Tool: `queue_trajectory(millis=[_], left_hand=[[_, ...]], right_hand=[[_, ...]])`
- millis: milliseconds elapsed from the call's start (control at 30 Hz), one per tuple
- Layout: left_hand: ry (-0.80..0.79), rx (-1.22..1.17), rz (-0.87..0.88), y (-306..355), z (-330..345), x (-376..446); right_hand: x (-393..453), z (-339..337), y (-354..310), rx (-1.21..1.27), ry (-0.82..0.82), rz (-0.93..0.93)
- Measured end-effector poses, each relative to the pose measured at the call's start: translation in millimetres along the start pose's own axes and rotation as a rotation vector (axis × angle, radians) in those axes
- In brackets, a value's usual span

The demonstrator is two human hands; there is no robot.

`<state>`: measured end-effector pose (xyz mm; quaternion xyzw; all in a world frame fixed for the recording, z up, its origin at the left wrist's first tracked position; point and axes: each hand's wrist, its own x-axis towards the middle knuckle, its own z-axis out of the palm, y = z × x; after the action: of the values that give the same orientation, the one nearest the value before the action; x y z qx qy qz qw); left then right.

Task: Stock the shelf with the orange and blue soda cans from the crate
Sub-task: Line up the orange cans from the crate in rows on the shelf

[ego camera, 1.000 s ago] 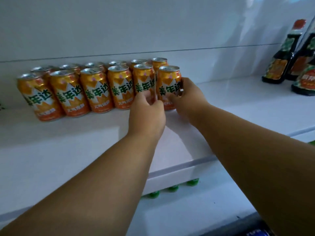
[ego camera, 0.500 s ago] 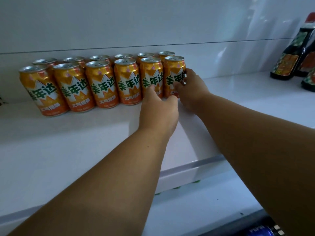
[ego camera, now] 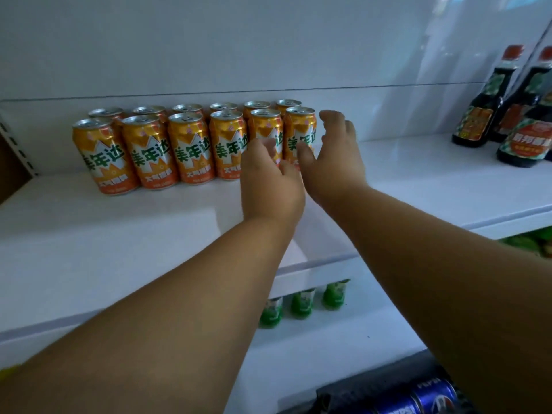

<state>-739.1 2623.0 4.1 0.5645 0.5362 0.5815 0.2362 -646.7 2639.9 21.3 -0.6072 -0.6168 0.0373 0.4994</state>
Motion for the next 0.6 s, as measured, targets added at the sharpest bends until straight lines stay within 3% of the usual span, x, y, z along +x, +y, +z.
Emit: queue_trajectory(millis=[133, 300, 600], left_hand=[[0.043, 0.046, 0.362, 26, -21, -35], [-0.024, 0.082, 0.626, 67, -36, -102], [-0.293, -0.020, 0.739, 99, 35, -240]], right_hand=[[-50, -49, -26, 0.045, 0.146, -0.168], [-124, -122, -34, -0.031, 0.273, -0.231], [-231, -237, 35, -0.248, 0.355, -0.101]])
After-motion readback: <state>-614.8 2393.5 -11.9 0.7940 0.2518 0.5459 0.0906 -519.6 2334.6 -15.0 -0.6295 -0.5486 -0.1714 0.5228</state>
